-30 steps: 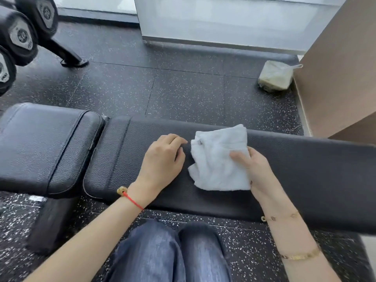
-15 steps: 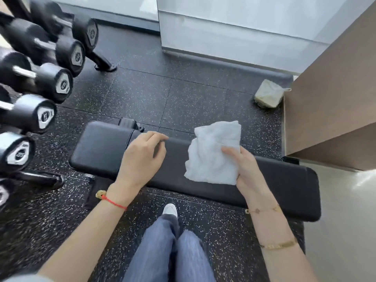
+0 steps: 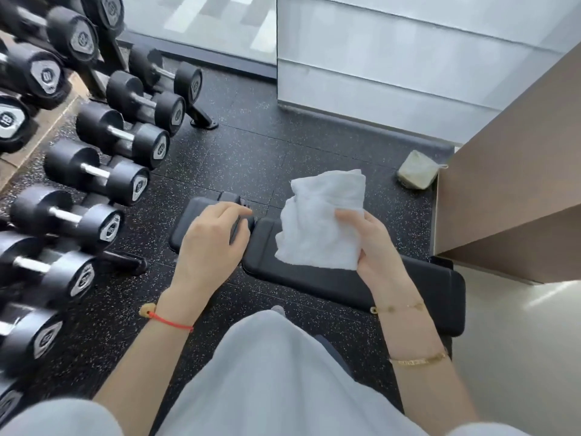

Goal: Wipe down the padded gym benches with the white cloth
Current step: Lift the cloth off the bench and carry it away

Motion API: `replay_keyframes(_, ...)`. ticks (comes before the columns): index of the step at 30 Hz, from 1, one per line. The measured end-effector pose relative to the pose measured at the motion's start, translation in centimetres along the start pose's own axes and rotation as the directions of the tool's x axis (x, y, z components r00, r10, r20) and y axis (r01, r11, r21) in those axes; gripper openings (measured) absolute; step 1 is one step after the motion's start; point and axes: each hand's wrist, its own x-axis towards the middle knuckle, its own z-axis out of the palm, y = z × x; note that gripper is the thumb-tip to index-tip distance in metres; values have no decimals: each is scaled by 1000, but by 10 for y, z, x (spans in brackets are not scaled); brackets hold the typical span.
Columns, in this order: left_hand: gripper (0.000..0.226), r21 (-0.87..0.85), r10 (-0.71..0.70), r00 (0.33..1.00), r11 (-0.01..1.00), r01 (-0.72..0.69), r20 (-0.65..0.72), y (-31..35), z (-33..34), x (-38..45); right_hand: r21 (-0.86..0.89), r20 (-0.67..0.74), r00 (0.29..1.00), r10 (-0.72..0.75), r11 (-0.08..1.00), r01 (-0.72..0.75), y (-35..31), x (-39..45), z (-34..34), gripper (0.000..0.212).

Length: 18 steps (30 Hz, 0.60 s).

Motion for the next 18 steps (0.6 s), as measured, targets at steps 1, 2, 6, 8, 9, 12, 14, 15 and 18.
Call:
replay_keyframes(1,20,2,-3,1000,1000,3,-3,0,-4,-4,-1,4,1000,-4,1000,4,-1,-4,1,30)
replay_keyframes(2,20,8,-7,1000,1000,7,-5,1,-7,-8,-1,13,1000,-8,1000,8,-2,-8,2,29)
replay_keyframes(6,19,24,-47,997,999,49,-69,4,-19,-25,-18,61,998,-5,1000,6,-5,-16,1,29)
replay_keyframes(8,19,27,-76,991,996,80,-111,7,-22,-33,-50,95,995,-6,999,11,-9,-16,1,28)
replay_keyframes(9,19,30,-95,987,995,99,-131,8,-22,-37,-67,115,993,-6,998,13,-11,-15,1,25)
replay_keyframes(12,20,38,-165,965,984,176,-202,16,-23,-51,-121,189,982,18,993,5,-20,-13,3,22)
replay_keyframes(14,21,40,-224,941,970,241,-254,24,-23,-60,-166,247,968,45,986,-4,-27,-12,2,27)
replay_keyframes(15,21,35,-260,924,959,280,-280,30,-22,-66,-193,276,959,64,981,-10,-30,-11,2,29)
replay_keyframes(18,21,0,-377,855,915,403,-356,48,-20,-90,-281,343,931,127,959,-28,-38,-7,4,24)
